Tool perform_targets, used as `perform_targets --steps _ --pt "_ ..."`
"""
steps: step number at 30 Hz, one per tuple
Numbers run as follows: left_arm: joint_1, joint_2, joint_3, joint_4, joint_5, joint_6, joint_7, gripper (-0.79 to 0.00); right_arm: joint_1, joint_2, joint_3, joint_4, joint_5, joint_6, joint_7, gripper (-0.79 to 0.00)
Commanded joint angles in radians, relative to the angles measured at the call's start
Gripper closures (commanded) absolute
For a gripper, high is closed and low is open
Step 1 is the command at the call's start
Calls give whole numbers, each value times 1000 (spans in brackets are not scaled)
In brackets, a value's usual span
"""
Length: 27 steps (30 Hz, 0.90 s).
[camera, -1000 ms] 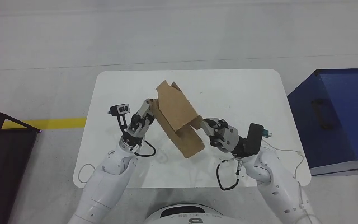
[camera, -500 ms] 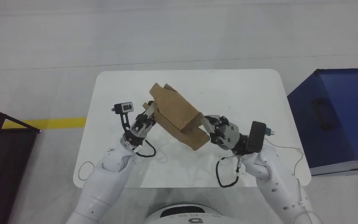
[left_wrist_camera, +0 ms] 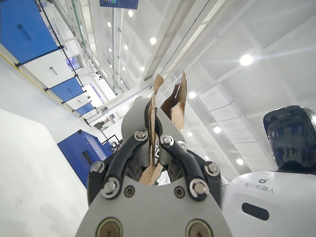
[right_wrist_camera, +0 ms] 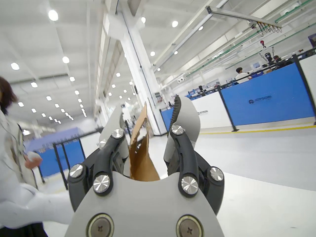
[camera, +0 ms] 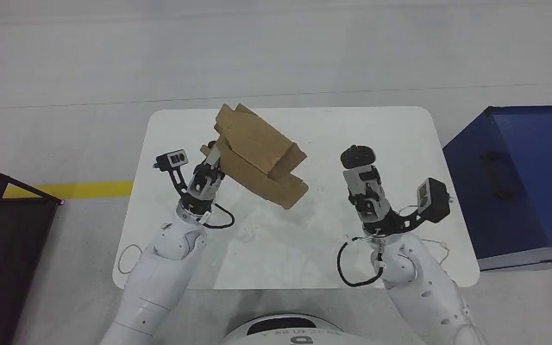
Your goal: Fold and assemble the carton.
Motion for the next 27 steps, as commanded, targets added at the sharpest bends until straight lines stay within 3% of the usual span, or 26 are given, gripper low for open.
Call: perform_targets --steps 1,7,10,12,18,27 --pt "-10 -5 -3 1 56 -3 40 0 -11 1 -39 3 183 -95 50 -785" --pt "-34 -18 0 -9 256 9 126 0 19 2 -97 20 356 -119 231 -785" --pt "-39 -25 2 -18 348 14 173 0 31 1 -117 28 395 -117 283 -680" --pt "-40 -29 7 -23 390 13 189 0 39 -1 -128 38 404 -106 317 -662" --pt "-30 -34 8 -35 478 21 229 0 58 -7 -145 55 447 -98 358 -539" --pt "-27 -32 9 -48 511 18 203 0 81 -18 -165 83 466 -77 401 -459"
